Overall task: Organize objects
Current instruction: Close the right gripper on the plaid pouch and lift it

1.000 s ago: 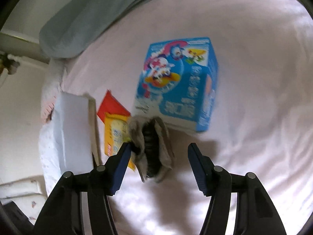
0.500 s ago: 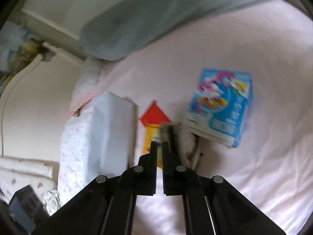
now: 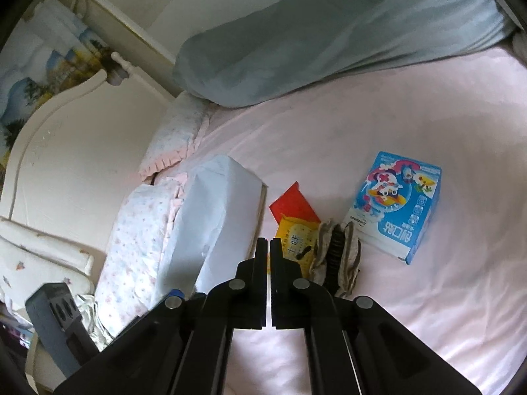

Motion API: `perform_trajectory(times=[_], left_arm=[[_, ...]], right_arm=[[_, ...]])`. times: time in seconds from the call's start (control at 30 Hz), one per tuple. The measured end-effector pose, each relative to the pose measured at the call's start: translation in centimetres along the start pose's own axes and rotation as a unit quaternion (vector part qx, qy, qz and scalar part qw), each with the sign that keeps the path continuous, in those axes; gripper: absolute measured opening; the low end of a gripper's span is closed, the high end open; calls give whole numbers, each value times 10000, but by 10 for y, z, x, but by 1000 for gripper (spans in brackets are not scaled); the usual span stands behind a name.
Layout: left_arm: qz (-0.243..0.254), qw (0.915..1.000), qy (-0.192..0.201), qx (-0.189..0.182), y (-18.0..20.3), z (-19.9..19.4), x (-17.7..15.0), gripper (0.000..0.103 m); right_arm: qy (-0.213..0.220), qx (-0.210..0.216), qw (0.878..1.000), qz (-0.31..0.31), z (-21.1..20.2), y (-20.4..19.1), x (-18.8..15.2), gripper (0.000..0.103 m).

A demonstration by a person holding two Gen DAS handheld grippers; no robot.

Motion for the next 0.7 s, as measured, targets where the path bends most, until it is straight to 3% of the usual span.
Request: perform_trajectory(times=[0.07,0.1,0.13,0.2,0.3,0.37,0.5,0.57,0.63,0.7], left_arm=[[-33,10000,-42,-9,-1,2,-1,62],[-36,10000,-91,-16,0,4,-2,62],[-27,9999,-134,-5,0,6,-3,62],[3,9998,-212,69,1,8,-5,62],[7,9998,-203,41,2,8,-3,62],[2,9998,-183,10,3,7,-2,62],[-53,9999,-157,30,-2,5,-2,62],[-124,9998,-136,-6,-4,4,-2,62],[-175,9998,-110,-27,-6,3,-1,62],[-211,9997,-93,-15,-9,2,0,62]], right_arm=[[-117,-433,9989,103,11,9,-3,9],[-205,-656,9975,171,19,16,-4,18],[-287,-799,9962,203,24,20,-5,35],[-481,-1247,9907,245,47,36,-8,51],[-623,-1592,9850,244,73,51,-10,51],[-807,-1570,9833,440,90,59,-12,51],[-1159,-1386,9783,1016,124,77,-16,51],[-1046,-1216,9791,1252,134,86,-13,51],[-854,-846,9822,1446,133,87,-10,39],[-738,-640,9835,1520,125,84,-6,38]])
Point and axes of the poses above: each gripper's, at about its wrist camera, not at the fingertips, and z roughly the way its jaws point, y to its right, x to its top, the point moved 7 cm from there along z, roughly the way its jaws point, and after that the axes turned 14 degrees about z, right-handed, at the moved point
